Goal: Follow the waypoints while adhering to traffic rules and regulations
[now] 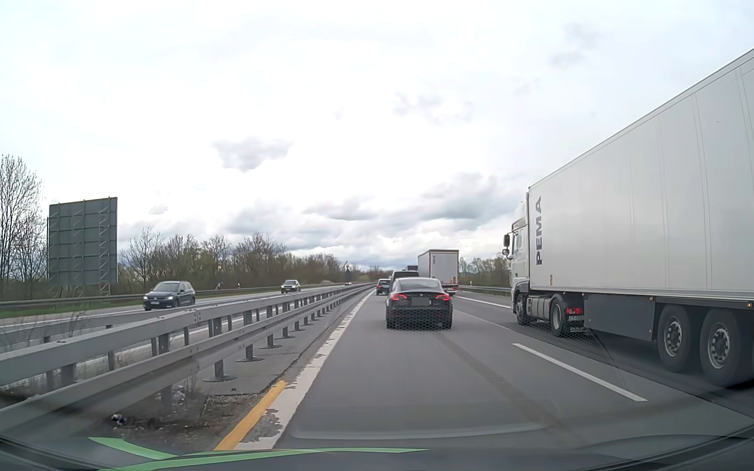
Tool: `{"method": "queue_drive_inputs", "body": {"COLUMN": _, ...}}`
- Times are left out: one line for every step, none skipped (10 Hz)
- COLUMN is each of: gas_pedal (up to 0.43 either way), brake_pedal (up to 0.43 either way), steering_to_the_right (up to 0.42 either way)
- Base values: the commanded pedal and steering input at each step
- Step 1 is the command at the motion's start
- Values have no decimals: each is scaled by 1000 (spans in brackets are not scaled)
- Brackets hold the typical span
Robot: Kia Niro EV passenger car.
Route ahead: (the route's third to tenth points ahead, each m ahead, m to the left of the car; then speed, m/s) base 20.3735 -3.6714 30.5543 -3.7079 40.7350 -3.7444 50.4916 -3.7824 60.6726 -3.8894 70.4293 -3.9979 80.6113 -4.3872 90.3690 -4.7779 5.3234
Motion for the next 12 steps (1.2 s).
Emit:
{"method": "queue_drive_inputs", "body": {"gas_pedal": 28, "brake_pedal": 0, "steering_to_the_right": 0}}
{"method": "queue_drive_inputs", "body": {"gas_pedal": 28, "brake_pedal": 0, "steering_to_the_right": 0}}
{"method": "queue_drive_inputs", "body": {"gas_pedal": 28, "brake_pedal": 0, "steering_to_the_right": 1}}
{"method": "queue_drive_inputs", "body": {"gas_pedal": 28, "brake_pedal": 0, "steering_to_the_right": 0}}
{"method": "queue_drive_inputs", "body": {"gas_pedal": 39, "brake_pedal": 0, "steering_to_the_right": 0}}
{"method": "queue_drive_inputs", "body": {"gas_pedal": 39, "brake_pedal": 0, "steering_to_the_right": 1}}
{"method": "queue_drive_inputs", "body": {"gas_pedal": 39, "brake_pedal": 0, "steering_to_the_right": 1}}
{"method": "queue_drive_inputs", "body": {"gas_pedal": 39, "brake_pedal": 0, "steering_to_the_right": 1}}
{"method": "queue_drive_inputs", "body": {"gas_pedal": 47, "brake_pedal": 0, "steering_to_the_right": 1}}
{"method": "queue_drive_inputs", "body": {"gas_pedal": 47, "brake_pedal": 0, "steering_to_the_right": 1}}
{"method": "queue_drive_inputs", "body": {"gas_pedal": 47, "brake_pedal": 0, "steering_to_the_right": 1}}
{"method": "queue_drive_inputs", "body": {"gas_pedal": 47, "brake_pedal": 0, "steering_to_the_right": 1}}
